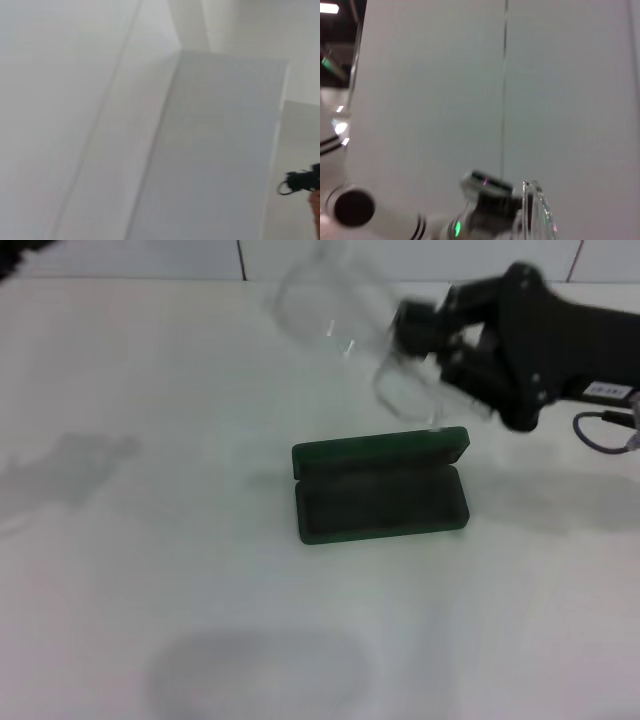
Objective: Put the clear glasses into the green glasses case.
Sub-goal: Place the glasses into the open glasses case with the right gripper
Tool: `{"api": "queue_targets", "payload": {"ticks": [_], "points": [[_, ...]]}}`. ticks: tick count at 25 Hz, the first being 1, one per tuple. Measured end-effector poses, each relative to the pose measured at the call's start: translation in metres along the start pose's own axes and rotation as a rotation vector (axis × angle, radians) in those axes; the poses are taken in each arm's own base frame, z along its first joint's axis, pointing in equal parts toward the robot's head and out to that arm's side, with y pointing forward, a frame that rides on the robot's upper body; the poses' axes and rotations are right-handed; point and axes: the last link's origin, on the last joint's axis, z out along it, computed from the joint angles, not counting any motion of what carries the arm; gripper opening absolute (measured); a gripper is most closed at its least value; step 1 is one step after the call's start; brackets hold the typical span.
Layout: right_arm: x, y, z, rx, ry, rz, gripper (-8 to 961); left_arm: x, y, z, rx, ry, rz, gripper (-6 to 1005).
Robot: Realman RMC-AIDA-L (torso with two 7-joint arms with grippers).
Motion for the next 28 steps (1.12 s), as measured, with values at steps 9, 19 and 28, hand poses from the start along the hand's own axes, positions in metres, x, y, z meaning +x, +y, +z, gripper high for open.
{"api": "queue_targets", "payload": {"ticks": [9, 19, 28], "points": [[-0.001, -0.003, 0.025, -0.044, 0.564, 0.051, 68, 0.017, 0.008, -0.033, 0.107, 0.059, 0.075, 32], [0.013, -0.015, 0.066, -0.087, 1.020, -0.005, 69, 0.017, 0.008, -0.033, 0.110, 0.072, 0.084, 32], [0.031, -0.019, 0.076, -0.091, 1.159, -0.092, 69, 0.014, 0.008, -0.032, 0.113, 0.078, 0.075, 32]]}}
